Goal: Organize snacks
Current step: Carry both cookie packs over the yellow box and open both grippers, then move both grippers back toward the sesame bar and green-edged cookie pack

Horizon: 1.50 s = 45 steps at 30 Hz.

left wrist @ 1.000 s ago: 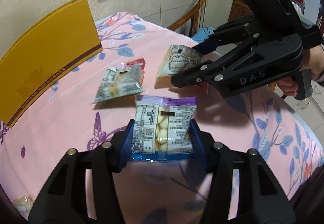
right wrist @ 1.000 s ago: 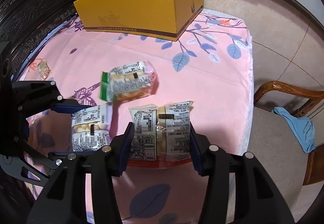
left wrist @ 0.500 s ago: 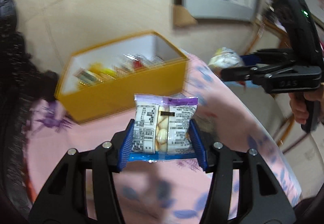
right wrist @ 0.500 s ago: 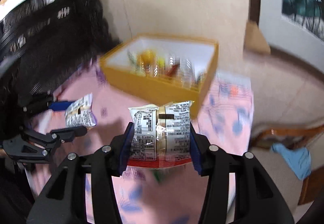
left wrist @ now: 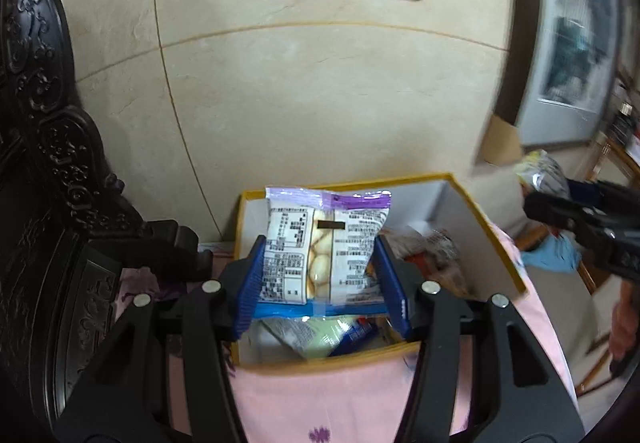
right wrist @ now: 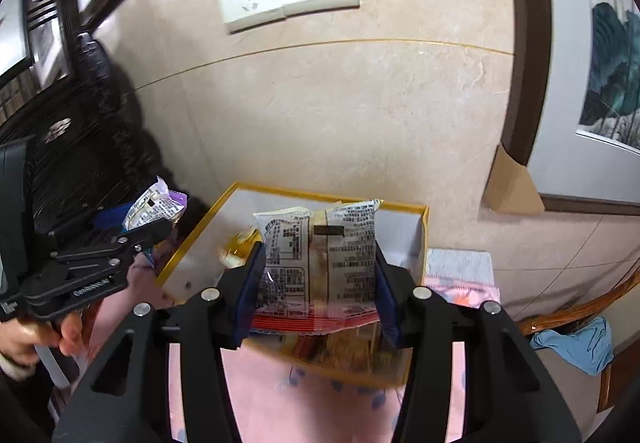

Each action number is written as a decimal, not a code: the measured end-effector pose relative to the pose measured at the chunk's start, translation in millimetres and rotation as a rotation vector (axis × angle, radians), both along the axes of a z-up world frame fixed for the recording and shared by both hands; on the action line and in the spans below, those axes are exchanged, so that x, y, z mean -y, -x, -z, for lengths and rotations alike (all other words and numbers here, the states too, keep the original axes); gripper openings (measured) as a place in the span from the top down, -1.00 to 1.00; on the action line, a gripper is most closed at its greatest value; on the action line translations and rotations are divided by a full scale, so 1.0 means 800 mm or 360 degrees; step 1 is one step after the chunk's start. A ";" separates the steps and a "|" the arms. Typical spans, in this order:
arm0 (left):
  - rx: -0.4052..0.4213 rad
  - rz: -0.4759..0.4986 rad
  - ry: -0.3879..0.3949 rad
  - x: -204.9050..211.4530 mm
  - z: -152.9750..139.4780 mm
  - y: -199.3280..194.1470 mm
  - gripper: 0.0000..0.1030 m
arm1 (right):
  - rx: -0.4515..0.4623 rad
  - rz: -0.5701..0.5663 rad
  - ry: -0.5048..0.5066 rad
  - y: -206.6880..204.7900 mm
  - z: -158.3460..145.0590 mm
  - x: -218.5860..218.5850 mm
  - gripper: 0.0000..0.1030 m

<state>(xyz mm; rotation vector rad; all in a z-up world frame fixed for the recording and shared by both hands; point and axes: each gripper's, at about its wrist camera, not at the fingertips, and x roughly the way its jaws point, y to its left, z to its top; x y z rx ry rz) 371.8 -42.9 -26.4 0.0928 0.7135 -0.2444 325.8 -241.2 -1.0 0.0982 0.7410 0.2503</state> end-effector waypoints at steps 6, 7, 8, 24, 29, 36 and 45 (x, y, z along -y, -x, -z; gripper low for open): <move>-0.0128 -0.0155 0.0025 0.003 0.035 -0.041 -0.05 | -0.0100 0.0031 0.0020 -0.049 0.034 -0.006 0.01; -0.0146 -0.0168 0.0012 0.004 0.042 -0.044 -0.05 | -0.0121 0.0034 0.0019 -0.054 0.041 -0.006 0.01; -0.0161 -0.0180 -0.0010 0.006 0.050 -0.047 -0.05 | -0.0138 0.0037 0.0020 -0.059 0.047 -0.005 0.01; -0.0201 -0.0239 -0.0048 0.015 0.064 -0.057 -0.49 | -0.0222 0.0032 0.0034 -0.076 0.073 -0.014 -0.23; -0.0119 -0.0259 0.0002 0.013 0.042 -0.038 -0.89 | -0.0150 0.0025 0.0043 -0.052 0.051 -0.001 -0.31; -0.0174 -0.0170 -0.0051 0.033 0.040 -0.037 -0.94 | -0.0143 0.0046 -0.0004 -0.032 0.033 0.024 -0.31; -0.0072 -0.0207 0.0058 0.001 0.014 0.033 -0.96 | -0.0175 0.0165 -0.0077 0.046 0.050 0.068 -0.32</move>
